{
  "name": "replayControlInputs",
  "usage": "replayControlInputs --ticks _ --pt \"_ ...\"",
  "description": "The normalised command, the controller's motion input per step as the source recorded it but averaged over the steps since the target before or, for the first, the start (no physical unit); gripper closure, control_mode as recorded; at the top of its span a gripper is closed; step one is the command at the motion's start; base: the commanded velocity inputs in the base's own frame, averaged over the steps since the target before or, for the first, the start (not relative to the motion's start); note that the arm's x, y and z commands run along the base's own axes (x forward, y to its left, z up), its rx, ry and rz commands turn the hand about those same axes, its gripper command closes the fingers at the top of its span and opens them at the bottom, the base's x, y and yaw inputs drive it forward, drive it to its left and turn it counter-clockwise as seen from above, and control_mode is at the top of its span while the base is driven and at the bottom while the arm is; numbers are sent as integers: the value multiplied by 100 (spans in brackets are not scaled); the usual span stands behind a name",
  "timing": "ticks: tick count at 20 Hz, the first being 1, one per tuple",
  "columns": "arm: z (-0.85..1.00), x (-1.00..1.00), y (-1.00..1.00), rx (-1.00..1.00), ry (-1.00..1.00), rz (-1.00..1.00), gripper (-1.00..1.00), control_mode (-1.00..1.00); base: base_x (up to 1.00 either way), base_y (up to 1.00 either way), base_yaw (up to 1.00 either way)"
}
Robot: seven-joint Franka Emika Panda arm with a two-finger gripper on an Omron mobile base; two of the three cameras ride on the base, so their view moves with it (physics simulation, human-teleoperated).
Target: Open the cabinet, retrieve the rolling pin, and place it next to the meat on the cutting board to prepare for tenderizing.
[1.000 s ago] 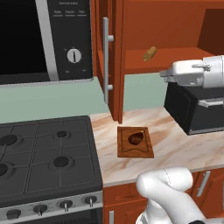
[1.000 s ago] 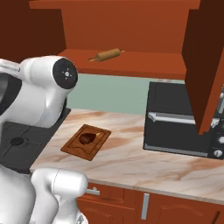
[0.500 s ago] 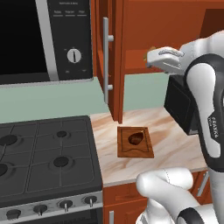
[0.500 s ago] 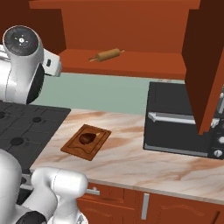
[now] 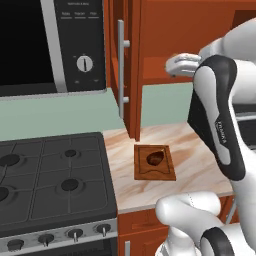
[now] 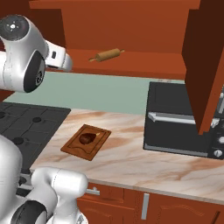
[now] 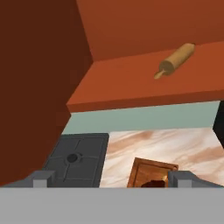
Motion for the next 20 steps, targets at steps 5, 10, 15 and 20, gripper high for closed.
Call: replayControlInputs --ticks 5,10,15,20 --pt "-6 45 -19 -13 9 -18 -100 -100 0 0 0" --pt "-2 42 -23 -9 7 -22 -100 -100 0 0 0" --pt "0 44 -23 -3 2 -19 -100 -100 0 0 0" --pt "-14 35 -22 -2 0 -13 -100 -100 0 0 0"
